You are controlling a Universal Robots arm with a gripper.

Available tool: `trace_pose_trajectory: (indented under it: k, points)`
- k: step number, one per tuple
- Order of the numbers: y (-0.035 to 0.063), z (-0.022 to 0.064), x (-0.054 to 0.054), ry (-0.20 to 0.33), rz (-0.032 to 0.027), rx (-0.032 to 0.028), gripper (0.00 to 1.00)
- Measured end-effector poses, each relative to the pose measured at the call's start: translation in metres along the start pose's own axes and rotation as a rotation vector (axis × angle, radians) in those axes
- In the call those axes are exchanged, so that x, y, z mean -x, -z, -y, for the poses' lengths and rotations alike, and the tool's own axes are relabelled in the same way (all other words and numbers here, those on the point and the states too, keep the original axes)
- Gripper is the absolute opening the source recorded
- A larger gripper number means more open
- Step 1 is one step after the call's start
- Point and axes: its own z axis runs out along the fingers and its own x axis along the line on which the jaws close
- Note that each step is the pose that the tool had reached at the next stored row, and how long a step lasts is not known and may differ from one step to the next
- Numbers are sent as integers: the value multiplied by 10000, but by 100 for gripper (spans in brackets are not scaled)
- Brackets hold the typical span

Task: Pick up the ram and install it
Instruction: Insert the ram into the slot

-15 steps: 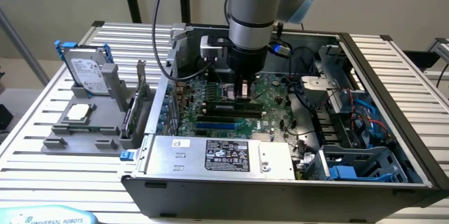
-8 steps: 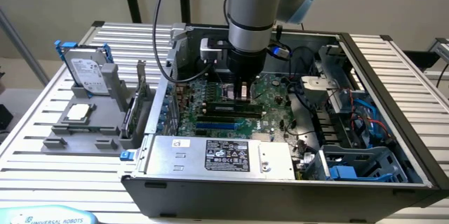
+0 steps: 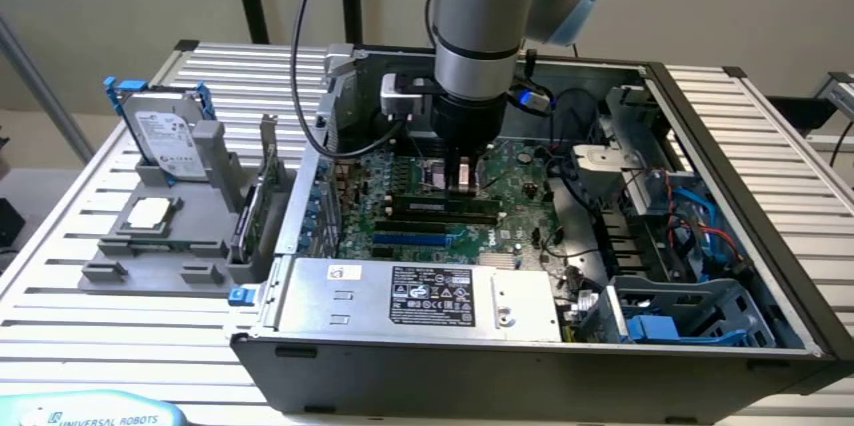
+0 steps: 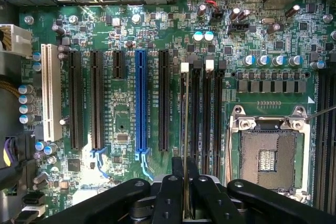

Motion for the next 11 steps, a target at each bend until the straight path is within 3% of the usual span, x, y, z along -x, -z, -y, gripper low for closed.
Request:
trace_pose_trajectory:
  k: [11]
  points:
    - [-20,-5,0,-1,-30,-1,14]
